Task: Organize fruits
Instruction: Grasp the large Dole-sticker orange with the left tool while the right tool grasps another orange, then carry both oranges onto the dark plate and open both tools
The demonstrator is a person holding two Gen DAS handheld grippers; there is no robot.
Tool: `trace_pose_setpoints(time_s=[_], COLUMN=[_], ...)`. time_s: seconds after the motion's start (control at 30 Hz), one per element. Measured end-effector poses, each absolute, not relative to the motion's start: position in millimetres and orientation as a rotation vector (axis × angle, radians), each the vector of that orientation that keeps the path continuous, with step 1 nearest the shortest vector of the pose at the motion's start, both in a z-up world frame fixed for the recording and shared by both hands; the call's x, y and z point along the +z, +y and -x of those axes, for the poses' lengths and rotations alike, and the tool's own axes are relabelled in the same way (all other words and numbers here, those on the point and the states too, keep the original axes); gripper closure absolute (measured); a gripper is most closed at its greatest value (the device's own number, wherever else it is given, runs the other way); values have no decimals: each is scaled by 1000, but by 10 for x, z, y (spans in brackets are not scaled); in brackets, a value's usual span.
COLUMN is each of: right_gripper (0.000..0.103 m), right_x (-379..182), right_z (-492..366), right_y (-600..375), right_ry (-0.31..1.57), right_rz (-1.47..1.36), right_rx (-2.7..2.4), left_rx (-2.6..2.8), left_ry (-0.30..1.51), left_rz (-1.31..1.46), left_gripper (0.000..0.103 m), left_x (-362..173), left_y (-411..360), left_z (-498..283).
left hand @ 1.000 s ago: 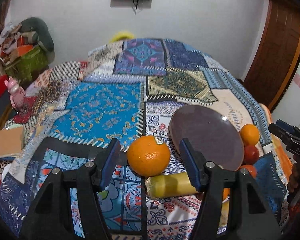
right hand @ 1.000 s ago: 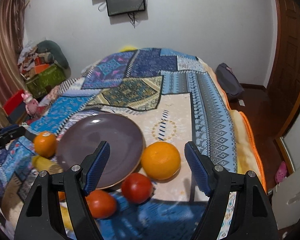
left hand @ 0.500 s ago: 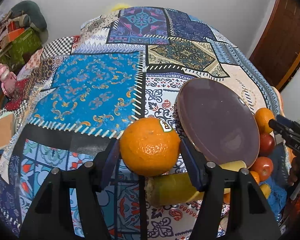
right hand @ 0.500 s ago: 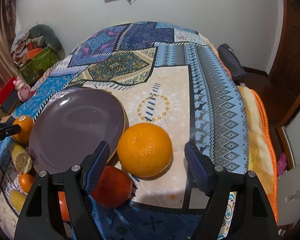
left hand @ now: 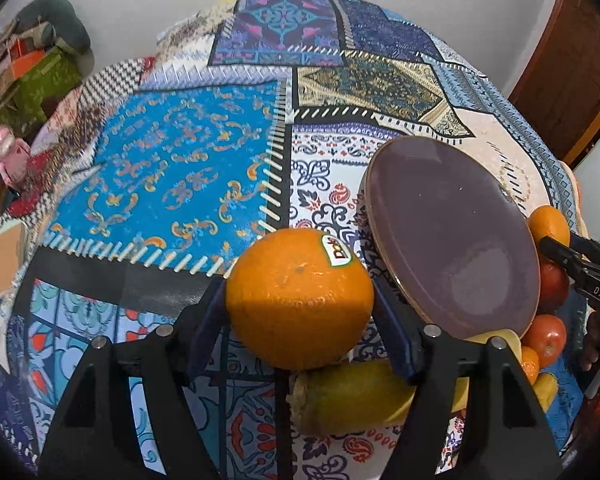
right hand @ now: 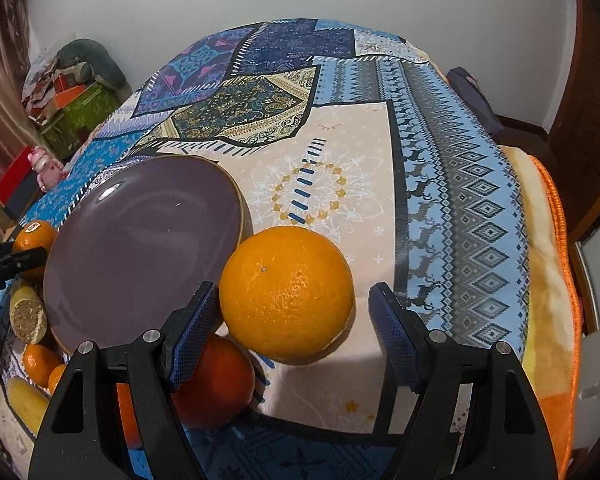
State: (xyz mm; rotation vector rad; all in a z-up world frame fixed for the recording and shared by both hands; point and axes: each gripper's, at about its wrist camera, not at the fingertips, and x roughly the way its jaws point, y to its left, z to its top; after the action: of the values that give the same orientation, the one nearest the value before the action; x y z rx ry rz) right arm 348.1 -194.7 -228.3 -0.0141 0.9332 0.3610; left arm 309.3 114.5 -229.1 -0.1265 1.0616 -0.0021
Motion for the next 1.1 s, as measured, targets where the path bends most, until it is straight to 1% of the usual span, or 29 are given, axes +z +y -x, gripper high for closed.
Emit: trace_pose_setpoints(time_s=[0.07, 0.13, 0.57, 0.77, 1.1], right_gripper=[33, 39, 41, 41, 41], right_x=[-2301, -2307, -2258, -2081, -1570], right_z=[-3511, -3519, -3488, -3429, -3246], right_y=[-1940, -1947, -1950, -2034, -2022], right_ry=[937, 940, 928, 895, 791], right_rz=[0, -19, 11, -4, -35], right_rx=[372, 388, 368, 363, 396], left_rx=[-4, 2, 0, 13, -23], left_ry=[1072, 1067, 1048, 1001, 901], left_rz=[143, 146, 132, 88, 74], left_gripper=[33, 33, 34, 34, 34], left_x=[-2333, -2364, -2294, -2039, -1491], left_y=[1153, 1143, 1117, 1075, 933], left_z=[-3116, -3138, -3109, -3019, -2846])
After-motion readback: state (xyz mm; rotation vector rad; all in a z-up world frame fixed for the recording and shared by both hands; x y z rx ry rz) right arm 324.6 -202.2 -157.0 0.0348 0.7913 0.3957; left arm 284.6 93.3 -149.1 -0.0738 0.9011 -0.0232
